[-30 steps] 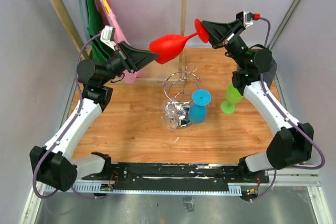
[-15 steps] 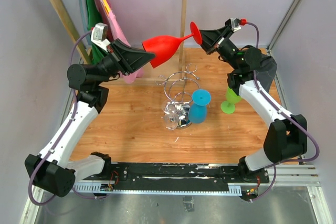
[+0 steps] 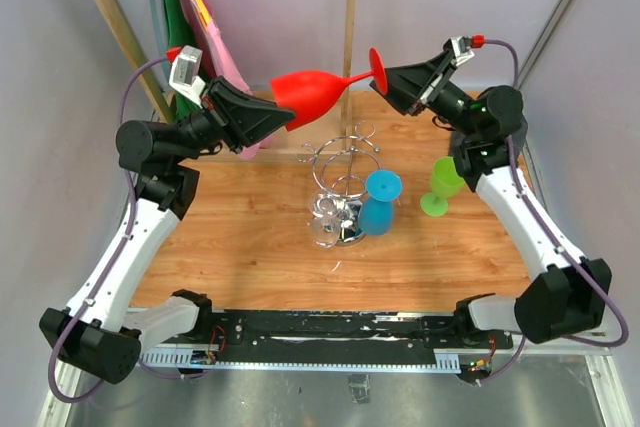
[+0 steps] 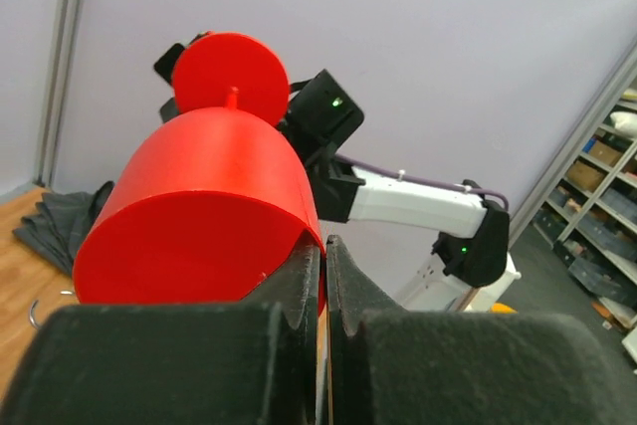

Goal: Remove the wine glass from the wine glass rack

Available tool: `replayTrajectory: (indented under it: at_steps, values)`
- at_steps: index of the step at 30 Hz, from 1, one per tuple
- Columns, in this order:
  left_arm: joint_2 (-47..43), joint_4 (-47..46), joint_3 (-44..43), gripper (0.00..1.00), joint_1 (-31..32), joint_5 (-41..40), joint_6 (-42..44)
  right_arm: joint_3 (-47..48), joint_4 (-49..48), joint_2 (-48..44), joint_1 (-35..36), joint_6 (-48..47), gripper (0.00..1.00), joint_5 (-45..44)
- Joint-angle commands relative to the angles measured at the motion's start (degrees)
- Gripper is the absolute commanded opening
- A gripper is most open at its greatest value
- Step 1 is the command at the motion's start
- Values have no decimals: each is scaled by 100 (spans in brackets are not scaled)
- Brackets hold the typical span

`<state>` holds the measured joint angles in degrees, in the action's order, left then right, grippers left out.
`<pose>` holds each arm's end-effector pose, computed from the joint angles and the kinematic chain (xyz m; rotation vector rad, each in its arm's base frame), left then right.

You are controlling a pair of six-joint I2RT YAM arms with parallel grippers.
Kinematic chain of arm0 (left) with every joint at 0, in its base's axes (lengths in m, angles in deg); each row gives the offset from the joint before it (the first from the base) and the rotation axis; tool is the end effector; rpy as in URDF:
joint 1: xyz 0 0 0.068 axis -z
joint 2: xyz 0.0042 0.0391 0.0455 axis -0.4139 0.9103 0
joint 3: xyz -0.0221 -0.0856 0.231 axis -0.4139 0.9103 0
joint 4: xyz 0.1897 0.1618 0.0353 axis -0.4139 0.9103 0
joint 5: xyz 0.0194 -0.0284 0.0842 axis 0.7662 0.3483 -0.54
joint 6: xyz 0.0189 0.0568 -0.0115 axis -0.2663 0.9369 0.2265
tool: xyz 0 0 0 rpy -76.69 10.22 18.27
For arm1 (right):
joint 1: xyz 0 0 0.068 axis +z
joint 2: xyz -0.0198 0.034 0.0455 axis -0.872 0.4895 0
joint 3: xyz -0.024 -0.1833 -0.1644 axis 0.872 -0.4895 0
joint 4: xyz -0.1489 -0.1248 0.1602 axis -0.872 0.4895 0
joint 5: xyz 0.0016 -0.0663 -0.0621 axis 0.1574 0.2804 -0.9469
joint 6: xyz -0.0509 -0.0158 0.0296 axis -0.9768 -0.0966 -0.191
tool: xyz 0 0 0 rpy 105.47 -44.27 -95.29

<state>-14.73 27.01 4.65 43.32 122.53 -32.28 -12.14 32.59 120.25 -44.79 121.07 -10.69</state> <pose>0.1942 -0.1023 0.4672 0.5459 1.1325 -1.5035 0.2747 0.1105 0.4305 0.0388 1.4120 1.9832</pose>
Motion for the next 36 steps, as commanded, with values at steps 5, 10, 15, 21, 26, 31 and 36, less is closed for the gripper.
replayTrajectory:
  at_steps: [5, 10, 15, 21, 26, 31, 36]
  values:
    - [-67, 1172, -401, 0, 72, 538, 1217, 265, 3256, -940, -632, -2359, 62, 964]
    - [-143, 1750, -497, 0, 69, 697, 1747, 194, 3834, -1245, -896, -2703, 65, 969]
    - [-218, 1763, -514, 0, 64, 922, 1763, 50, 3982, -1372, -962, -2806, 70, 934]
    - [-340, 1761, -616, 0, 71, 1278, 1817, 90, 4384, -1469, -1097, -3079, 74, 909]
    - [-454, 1767, -605, 0, 68, 1468, 1833, -20, 4456, -1584, -1308, -3102, 76, 937]
    - [-502, 1764, -581, 0, 70, 1751, 1876, 97, 4835, -1708, -1604, -3268, 77, 968]
    - [-366, 1746, -658, 0, 79, 2234, 1739, 584, 5910, -1780, -2189, -3947, 78, 1012]
